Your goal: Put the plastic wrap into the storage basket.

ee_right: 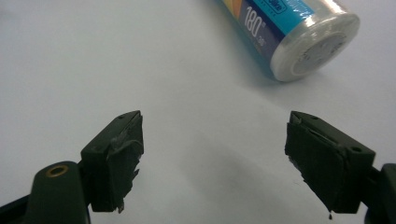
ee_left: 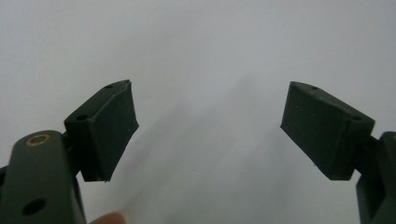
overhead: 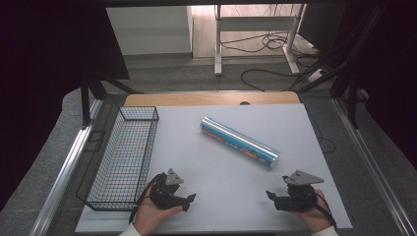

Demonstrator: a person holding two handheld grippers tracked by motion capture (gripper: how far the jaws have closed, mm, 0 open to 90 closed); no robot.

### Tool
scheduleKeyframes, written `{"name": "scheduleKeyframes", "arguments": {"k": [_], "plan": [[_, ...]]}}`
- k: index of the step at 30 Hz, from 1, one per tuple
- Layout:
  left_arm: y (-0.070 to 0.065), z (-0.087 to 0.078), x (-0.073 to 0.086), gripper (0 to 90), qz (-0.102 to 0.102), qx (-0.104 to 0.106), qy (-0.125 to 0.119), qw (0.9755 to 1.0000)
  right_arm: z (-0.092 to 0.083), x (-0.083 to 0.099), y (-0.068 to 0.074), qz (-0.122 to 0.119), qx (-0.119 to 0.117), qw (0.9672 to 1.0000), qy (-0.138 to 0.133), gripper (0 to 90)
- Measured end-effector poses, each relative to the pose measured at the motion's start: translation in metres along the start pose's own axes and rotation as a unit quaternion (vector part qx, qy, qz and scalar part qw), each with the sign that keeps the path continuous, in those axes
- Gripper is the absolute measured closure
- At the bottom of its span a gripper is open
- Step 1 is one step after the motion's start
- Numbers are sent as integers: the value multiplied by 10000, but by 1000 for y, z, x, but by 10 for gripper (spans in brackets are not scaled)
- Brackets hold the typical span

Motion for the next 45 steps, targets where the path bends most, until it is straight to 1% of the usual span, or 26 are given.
{"name": "scheduleKeyframes", "arguments": {"k": [10,12,14,15,19,23,27,30,36,39,42,45], "plan": [[1,0,2,178,9,6,19,10000,1,-1,1,11,-23,10000,63,215],[1,0,2,177,-28,-4,28,10000,0,-1,1,-12,-66,9999,77,222],[1,0,1,177,-6,-3,24,10000,0,0,2,-18,-121,9999,122,228],[1,0,2,177,24,2,31,10000,0,0,2,-11,-122,9998,134,230],[3,-1,3,177,3,-7,18,10000,0,-2,3,-2,-135,9998,152,234],[4,-2,4,177,12,-3,12,10000,0,-4,4,-33,-112,9998,158,237],[4,-2,4,177,8,-6,6,10000,-2,-6,3,13,-114,9998,137,240],[4,-3,4,177,-4,-9,5,10000,-2,-6,3,38,-56,9999,146,240],[4,-1,4,176,-1,-8,40,10000,-3,-10,2,39,-37,9999,94,238],[4,-1,4,175,-7,-2,55,10000,-3,-14,2,9,-51,10000,72,237],[5,-2,4,175,-13,11,44,10000,-3,-16,2,-41,-61,9999,114,240],[5,-2,4,174,-45,47,28,10000,-3,-20,4,-130,-74,9998,137,246]]}}
Point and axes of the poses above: each handheld gripper's, and its own axes: z roughly forward along the jaws, x roughly out of its underside, y roughly to its left, the point moved 5 cm from there along z, roughly forward along the jaws, and after that the axes turned 12 degrees about z, right-handed, at the moved point
